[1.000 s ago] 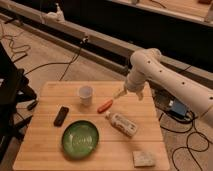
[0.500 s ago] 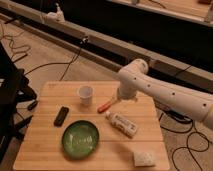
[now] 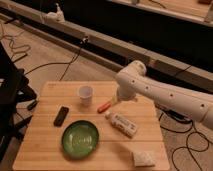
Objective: Stand the bottle upright
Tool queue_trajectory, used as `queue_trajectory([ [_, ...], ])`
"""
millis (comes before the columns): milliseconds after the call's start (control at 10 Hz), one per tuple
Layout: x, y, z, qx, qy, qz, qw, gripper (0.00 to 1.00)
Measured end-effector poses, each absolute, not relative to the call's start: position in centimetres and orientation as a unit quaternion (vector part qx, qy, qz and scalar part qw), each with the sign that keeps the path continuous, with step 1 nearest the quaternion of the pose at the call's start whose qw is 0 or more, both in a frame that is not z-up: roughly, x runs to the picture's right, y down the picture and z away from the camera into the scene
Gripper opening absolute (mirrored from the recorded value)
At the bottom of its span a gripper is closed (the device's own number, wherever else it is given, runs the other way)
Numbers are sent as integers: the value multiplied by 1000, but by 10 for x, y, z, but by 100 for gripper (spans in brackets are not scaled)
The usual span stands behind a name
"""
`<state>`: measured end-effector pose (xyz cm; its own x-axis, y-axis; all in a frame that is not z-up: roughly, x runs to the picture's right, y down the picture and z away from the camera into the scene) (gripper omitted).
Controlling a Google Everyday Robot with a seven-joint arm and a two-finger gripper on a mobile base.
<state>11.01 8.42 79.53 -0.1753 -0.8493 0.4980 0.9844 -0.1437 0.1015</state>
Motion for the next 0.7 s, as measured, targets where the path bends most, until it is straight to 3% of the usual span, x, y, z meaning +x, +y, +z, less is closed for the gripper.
queue_trajectory([
  [700, 55, 113, 814, -144, -270, -743, 596, 80],
])
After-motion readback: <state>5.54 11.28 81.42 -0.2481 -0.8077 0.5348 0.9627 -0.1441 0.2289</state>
